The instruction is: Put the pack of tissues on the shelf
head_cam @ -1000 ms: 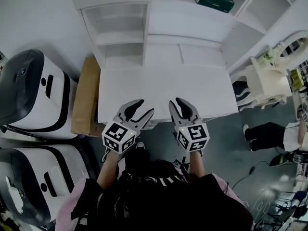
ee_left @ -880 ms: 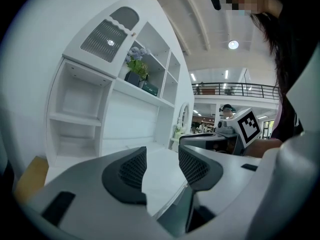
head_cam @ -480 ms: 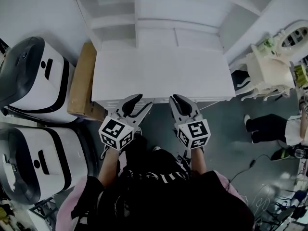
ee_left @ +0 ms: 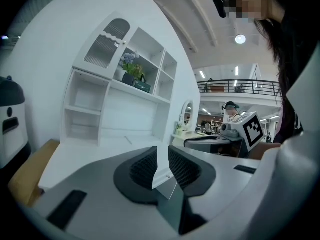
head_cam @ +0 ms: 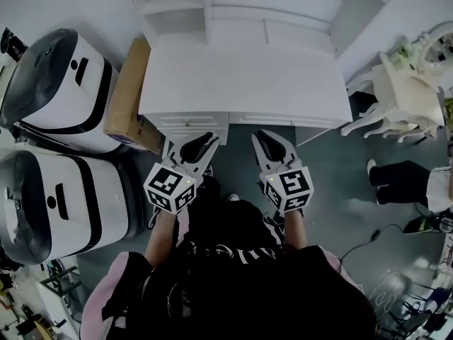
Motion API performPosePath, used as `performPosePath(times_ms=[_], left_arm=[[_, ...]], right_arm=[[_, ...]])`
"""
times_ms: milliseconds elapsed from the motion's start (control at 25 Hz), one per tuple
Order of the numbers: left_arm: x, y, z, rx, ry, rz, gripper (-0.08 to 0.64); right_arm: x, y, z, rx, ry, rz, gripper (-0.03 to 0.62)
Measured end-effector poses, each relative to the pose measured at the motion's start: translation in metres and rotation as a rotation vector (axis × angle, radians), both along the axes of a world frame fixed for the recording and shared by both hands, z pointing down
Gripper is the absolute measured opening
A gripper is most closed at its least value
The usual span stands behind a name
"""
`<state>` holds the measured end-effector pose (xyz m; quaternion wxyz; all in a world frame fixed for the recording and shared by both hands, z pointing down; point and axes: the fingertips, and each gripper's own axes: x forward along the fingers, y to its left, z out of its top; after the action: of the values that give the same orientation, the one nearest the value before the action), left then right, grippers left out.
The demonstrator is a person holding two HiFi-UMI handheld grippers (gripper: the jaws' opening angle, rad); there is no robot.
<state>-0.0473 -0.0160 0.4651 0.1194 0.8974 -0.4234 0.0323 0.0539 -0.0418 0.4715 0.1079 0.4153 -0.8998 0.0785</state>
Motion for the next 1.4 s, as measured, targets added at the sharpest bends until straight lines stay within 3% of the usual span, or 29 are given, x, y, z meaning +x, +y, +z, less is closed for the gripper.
performPosePath(times_ms=[440,920,1160,1400], left_arm=[[-0.001,0.055,0.013,-0.027,-0.020,-0.044,0.048],[-0.004,0.075,0.017,-0.026,-0.032,-0.068,0.043],[-0.008,0.080,0.011,-0.008,0.036,-0.074,0.043],[-0.017,0.081,0.011,-0.015,0.044,-0.114,0.043]], right_arm=[[-0.002,0.046,0.010,0.004,0.017,-0.065,0.067],[0.001,0.062,0.012,0.020,0.036,-0.081,0.064],[-0.001,0.064,0.010,0.032,0.039,-0.092,0.064],[-0.001,0.065,0.005,0.043,0.041,-0.101,0.064]])
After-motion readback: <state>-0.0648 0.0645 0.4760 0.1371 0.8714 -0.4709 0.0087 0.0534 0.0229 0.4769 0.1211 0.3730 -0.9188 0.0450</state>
